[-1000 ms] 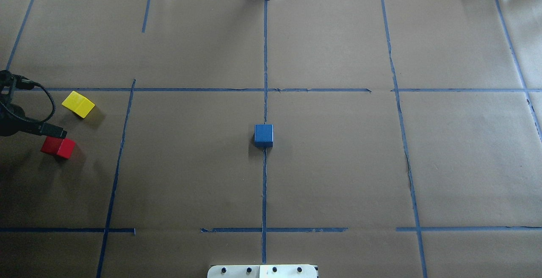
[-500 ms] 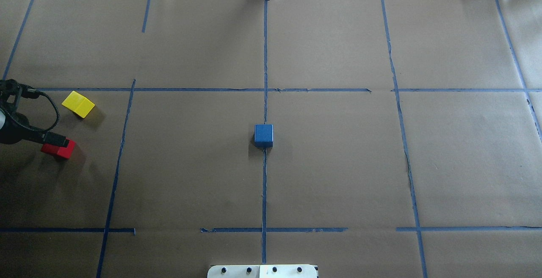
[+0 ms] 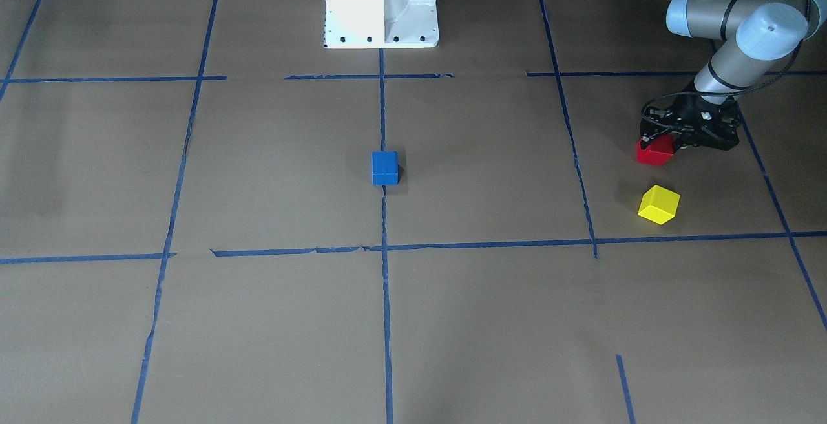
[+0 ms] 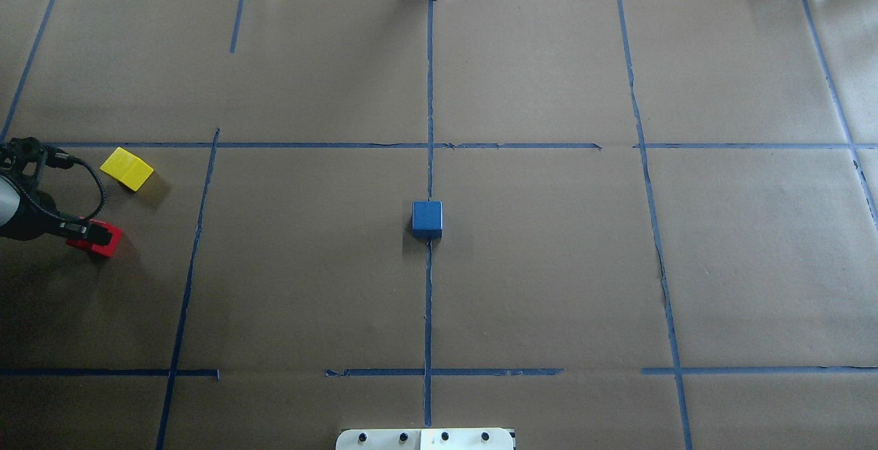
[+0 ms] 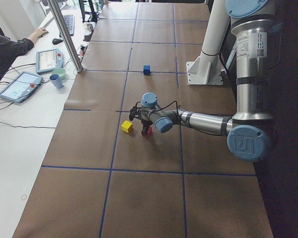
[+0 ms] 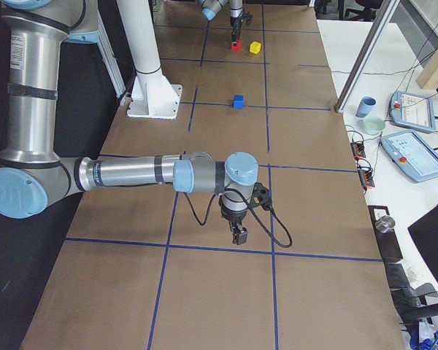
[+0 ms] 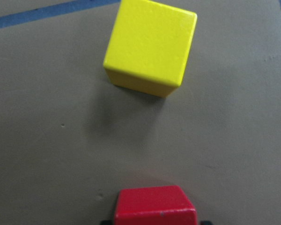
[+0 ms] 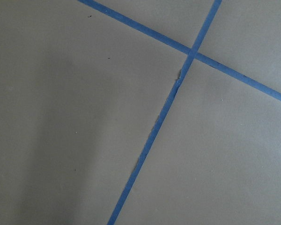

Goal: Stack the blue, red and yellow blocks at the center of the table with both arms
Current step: 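Lower the left gripper onto the red block and close it, then carry the red block with the left gripper above the blue block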

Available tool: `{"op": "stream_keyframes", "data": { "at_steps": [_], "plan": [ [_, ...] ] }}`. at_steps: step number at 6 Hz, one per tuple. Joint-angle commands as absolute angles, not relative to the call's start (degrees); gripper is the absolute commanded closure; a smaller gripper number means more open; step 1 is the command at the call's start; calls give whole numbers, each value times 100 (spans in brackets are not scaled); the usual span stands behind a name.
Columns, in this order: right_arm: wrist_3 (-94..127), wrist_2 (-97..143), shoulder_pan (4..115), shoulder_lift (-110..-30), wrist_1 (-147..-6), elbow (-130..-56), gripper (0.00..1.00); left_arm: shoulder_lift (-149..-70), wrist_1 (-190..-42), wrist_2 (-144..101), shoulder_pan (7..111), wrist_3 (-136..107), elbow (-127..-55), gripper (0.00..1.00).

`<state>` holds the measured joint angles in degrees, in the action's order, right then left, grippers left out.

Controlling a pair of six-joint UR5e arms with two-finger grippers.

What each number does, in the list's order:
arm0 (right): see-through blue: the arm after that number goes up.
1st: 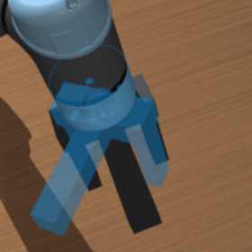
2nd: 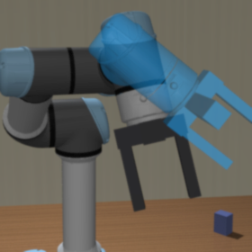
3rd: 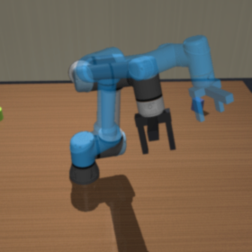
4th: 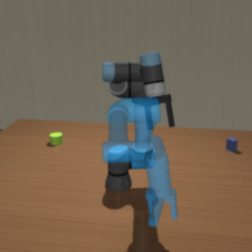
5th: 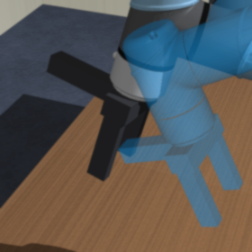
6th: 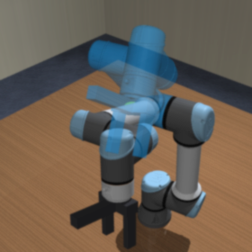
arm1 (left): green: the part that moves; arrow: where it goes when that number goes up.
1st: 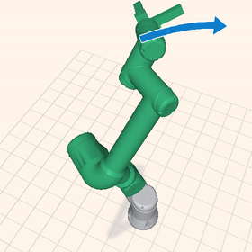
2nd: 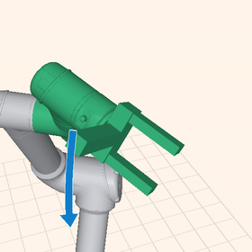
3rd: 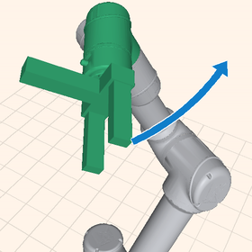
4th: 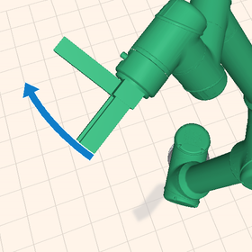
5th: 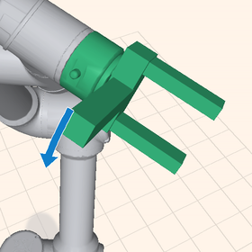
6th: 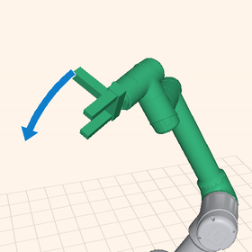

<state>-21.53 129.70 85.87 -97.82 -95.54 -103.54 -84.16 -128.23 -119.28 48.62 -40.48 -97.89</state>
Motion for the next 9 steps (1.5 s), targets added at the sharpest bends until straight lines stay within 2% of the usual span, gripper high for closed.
{"op": "stream_keyframes", "data": {
  "at_steps": [1, 3, 4, 5, 6, 7, 8, 9],
  "plan": [
    [-2136, 12973, 8587, -9774, -9562, -10362, 0, -8455, -12806, -11760, 4860, -4052, -10052, 100],
    [-1663, 12999, 8587, -9852, -9562, -10284, 1, -8551, -11907, -11795, 4826, -4923, -11008, 100],
    [-1652, 13008, 8622, -9870, -9562, -10179, 0, -8969, -11413, -11795, 4756, -5366, -11265, 100],
    [-1661, 13008, 8657, -9888, -9554, -10152, 0, -9774, -10790, -11751, 4294, -5918, -11311, 100],
    [-1679, 13008, 8796, -9914, -9562, -10151, 0, -11018, -9488, -11734, 3732, -6655, -11294, 100],
    [-1740, 13017, 8989, -9940, -9562, -10169, 0, -12135, -8457, -11185, 3196, -7036, -11146, 100],
    [-1705, 13017, 8991, -9932, -9562, -10134, 0, -12764, -8403, -10771, 2808, -7466, -10718, 100],
    [-1696, 13025, 8991, -9923, -9554, -10142, 0, -13527, -8394, -10741, 2743, -7619, -9905, 100]
  ]
}}
